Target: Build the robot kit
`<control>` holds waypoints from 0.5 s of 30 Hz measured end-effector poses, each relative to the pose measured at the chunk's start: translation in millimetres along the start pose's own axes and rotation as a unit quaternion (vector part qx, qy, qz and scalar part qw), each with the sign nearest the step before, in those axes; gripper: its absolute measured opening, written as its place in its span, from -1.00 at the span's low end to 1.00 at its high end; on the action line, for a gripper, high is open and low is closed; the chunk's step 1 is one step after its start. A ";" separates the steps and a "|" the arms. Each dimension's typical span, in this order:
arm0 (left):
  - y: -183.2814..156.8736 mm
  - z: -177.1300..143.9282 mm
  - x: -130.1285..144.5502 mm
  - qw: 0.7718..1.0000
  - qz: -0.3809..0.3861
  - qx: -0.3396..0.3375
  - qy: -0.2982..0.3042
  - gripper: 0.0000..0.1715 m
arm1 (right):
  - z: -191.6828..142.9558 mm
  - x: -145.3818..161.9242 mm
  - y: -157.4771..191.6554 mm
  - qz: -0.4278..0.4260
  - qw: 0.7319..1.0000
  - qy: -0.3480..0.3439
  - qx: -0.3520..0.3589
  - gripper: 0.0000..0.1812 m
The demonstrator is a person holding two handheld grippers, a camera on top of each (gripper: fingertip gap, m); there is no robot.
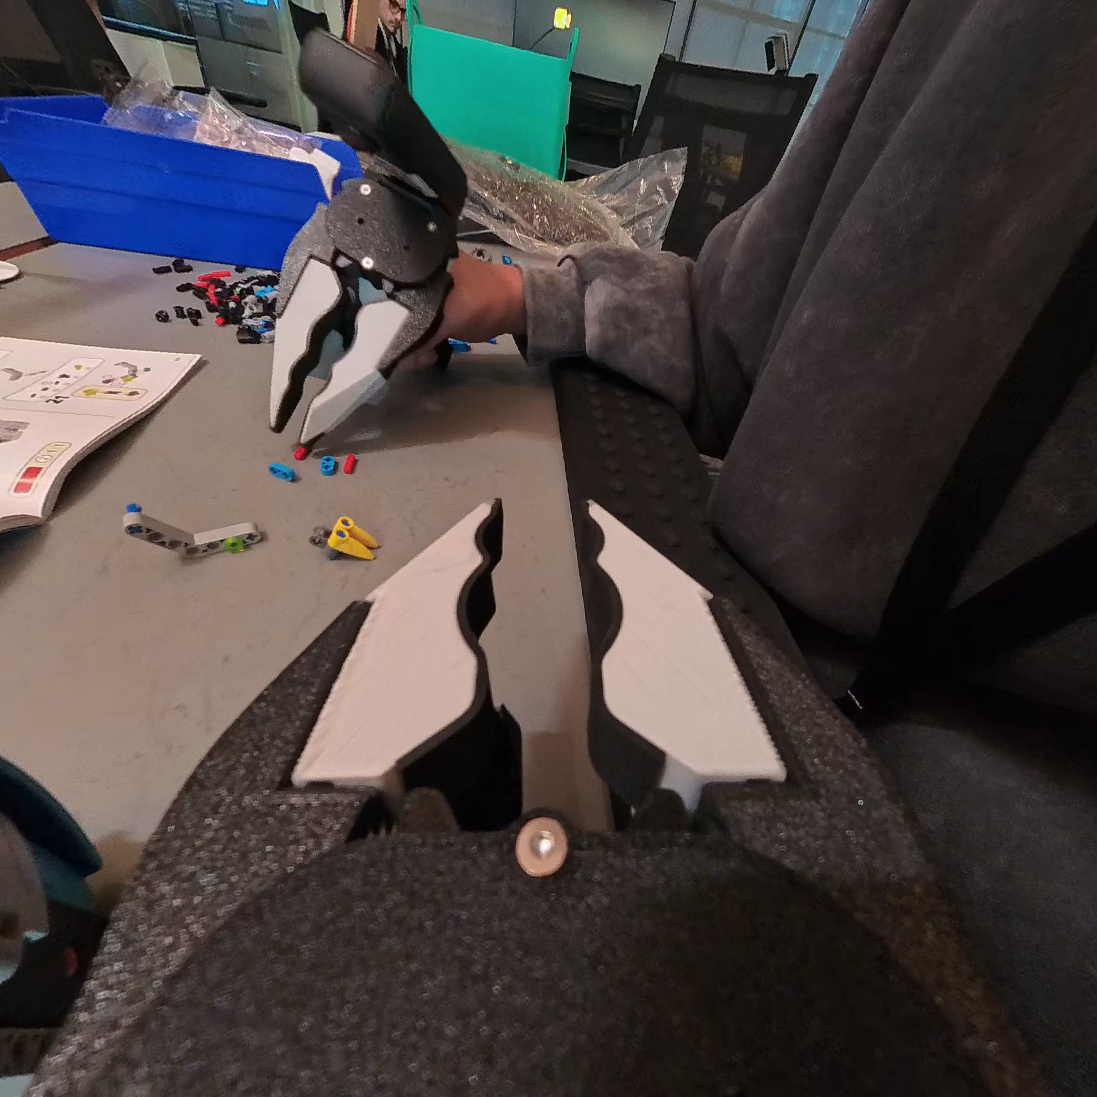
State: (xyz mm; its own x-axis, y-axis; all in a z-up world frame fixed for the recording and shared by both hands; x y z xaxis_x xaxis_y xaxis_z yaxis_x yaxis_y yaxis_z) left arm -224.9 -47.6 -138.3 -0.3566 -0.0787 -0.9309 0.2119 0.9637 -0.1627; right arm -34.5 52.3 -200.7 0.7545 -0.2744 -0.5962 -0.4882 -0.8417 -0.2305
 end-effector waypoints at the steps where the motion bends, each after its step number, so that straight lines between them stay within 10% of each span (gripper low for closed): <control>1: 0.0 0.0 0.0 1.000 0.000 0.000 0.000 -0.71 | -0.3 0.8 0.1 0.010 1.000 -0.001 -0.013 -0.87; 15: 7.3 -2.9 -3.5 0.999 0.000 -0.037 -0.016 -0.73 | 5.0 4.3 6.2 0.042 0.996 0.013 -0.080 -0.96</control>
State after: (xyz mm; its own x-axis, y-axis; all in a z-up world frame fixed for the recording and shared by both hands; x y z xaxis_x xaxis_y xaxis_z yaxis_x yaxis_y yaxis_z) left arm -224.7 -39.5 -135.3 -0.3265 -0.0850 -0.9414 0.1448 0.9797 -0.1387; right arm -36.5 48.3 -208.5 0.7259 -0.3573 -0.5877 -0.4759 -0.8779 -0.0540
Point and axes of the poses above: each gripper's, where its closed fingertips meet, z out along the fingers, x out of its underside, y = z × x across the jaws, the point moved 3 cm from there along -z, back along the fingers, and after that the axes turned 9 degrees about y, right-handed, at the moved point
